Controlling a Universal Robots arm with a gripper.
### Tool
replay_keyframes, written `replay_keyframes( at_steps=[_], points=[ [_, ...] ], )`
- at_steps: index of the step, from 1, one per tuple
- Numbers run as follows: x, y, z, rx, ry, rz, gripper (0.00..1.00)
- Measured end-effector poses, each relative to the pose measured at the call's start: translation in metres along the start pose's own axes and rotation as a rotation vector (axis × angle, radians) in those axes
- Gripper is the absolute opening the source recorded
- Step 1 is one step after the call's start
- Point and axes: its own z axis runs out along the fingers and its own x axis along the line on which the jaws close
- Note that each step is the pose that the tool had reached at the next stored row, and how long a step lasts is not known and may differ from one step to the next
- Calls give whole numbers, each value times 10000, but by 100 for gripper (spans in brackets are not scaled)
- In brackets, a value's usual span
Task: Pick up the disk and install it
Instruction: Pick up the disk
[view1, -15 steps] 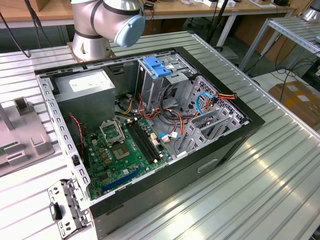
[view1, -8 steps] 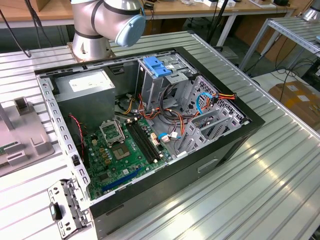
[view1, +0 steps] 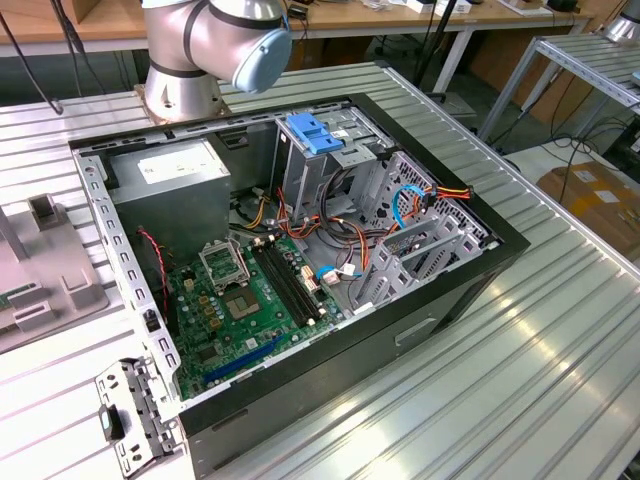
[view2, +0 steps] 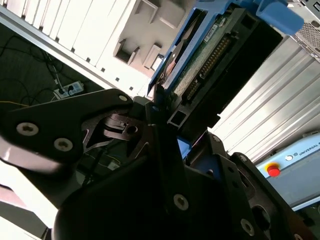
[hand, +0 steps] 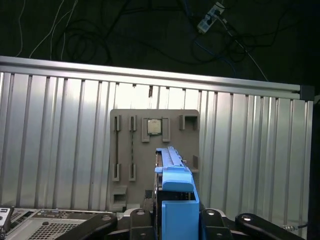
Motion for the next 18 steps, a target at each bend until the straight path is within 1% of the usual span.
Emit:
replay_keyframes(
  at_steps=[7, 11, 18],
  points=[
    [64, -66, -6, -3, 40, 1, 37],
    [111, -113, -11, -5, 76, 4, 37],
    [167, -167, -16, -9, 115, 5, 37]
  ],
)
